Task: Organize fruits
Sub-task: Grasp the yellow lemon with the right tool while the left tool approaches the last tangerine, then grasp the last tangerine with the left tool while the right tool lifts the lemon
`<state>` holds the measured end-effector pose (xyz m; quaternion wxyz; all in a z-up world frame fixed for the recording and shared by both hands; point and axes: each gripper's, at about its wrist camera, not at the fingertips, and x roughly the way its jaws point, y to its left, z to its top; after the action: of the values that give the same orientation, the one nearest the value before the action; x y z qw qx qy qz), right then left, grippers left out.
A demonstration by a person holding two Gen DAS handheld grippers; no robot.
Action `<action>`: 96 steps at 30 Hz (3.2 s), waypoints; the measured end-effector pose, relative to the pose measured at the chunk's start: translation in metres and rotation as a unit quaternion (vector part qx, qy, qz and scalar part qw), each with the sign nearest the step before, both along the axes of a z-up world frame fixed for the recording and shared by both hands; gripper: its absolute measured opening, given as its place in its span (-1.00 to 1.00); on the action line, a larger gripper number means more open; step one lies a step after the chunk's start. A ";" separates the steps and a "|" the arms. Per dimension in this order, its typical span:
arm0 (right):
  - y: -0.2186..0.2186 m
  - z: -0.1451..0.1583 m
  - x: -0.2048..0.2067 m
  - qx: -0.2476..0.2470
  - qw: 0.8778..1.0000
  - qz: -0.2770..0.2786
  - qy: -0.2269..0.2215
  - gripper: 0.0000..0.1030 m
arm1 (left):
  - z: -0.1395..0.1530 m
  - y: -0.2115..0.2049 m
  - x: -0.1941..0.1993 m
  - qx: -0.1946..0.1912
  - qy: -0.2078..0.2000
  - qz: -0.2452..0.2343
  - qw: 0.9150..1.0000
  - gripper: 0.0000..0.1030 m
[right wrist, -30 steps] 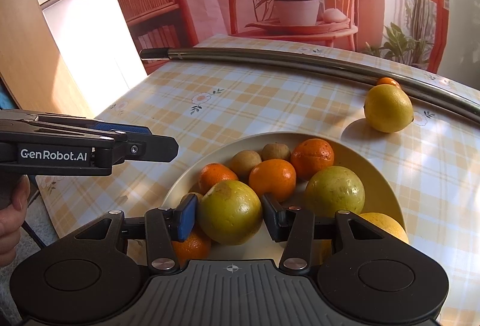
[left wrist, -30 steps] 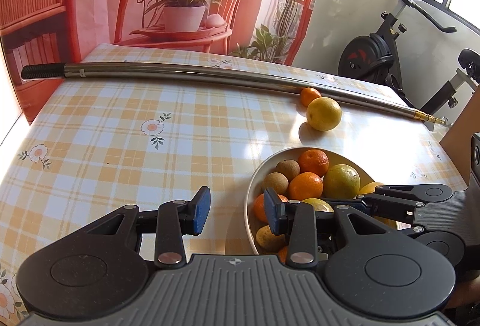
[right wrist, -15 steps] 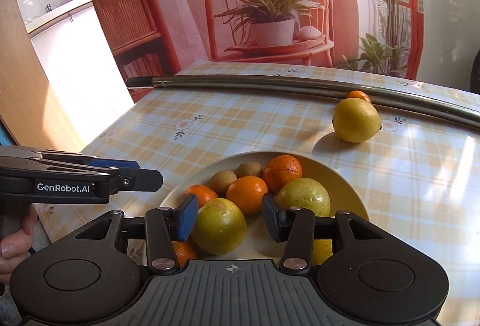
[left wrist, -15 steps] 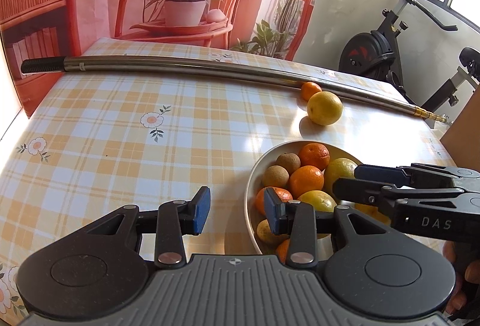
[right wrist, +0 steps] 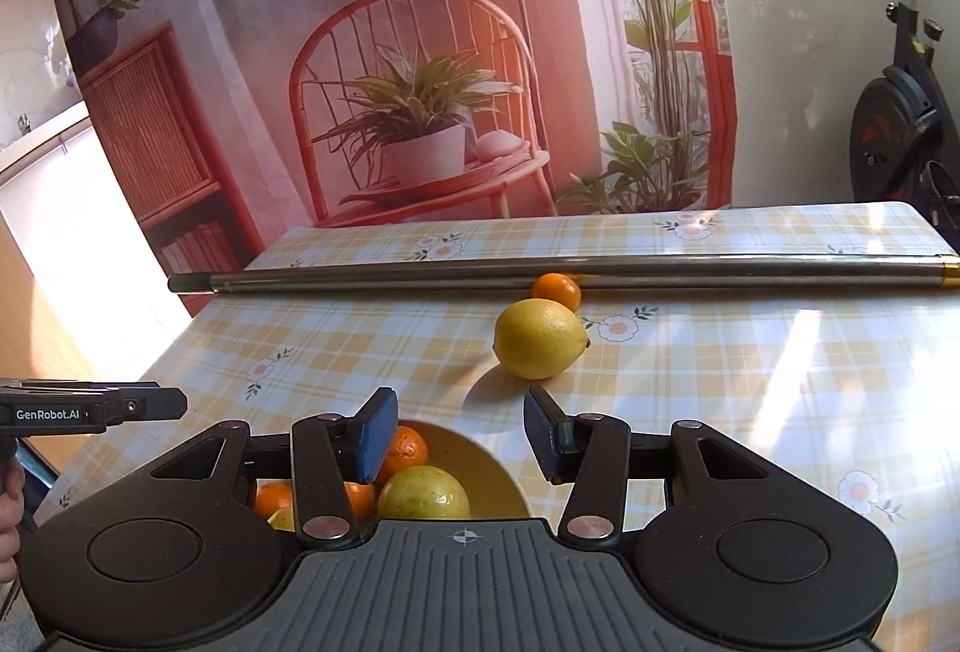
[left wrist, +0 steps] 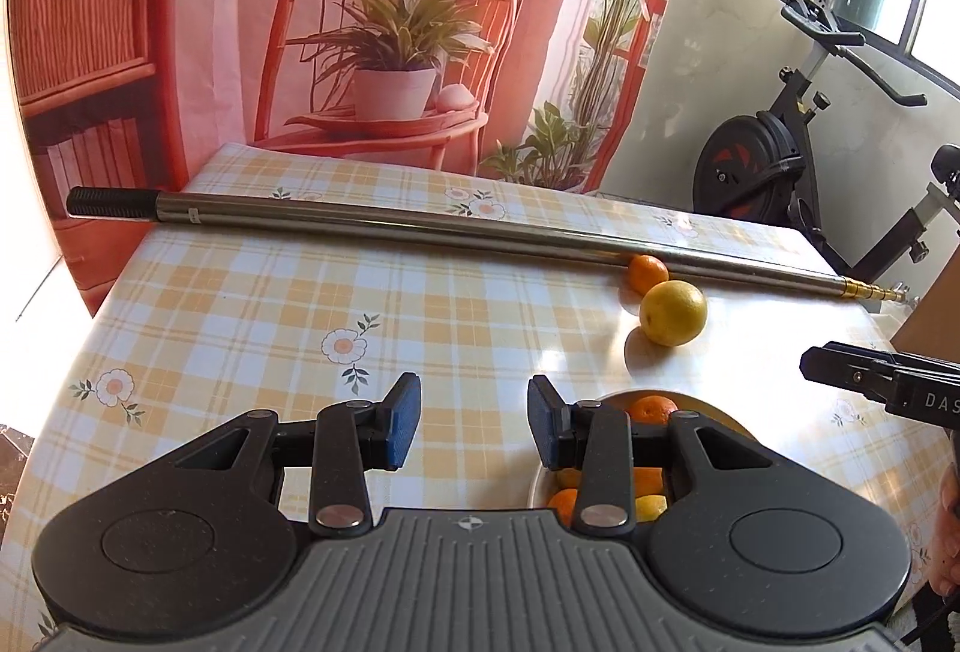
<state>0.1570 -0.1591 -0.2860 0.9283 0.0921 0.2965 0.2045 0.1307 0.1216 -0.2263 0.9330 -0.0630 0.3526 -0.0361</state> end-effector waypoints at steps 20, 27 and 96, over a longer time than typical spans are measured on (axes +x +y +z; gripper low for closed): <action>-0.019 -0.010 0.037 -0.020 0.999 -0.036 0.007 -0.14 | 0.013 -0.018 0.052 0.011 -0.020 -0.033 0.999 -0.17; -0.008 -0.018 0.069 -0.044 0.999 -0.024 0.016 0.10 | 0.006 -0.022 0.073 0.014 -0.010 -0.038 0.999 -0.10; -0.065 -0.101 0.108 0.011 0.998 -0.060 -0.028 0.16 | -0.074 -0.155 0.220 0.013 0.084 -0.122 0.989 -0.03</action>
<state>0.2647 -0.2237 -0.3870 0.9458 0.1136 0.2622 0.1545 0.3510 -0.0338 -0.3000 0.8894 -0.0101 0.4353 -0.1391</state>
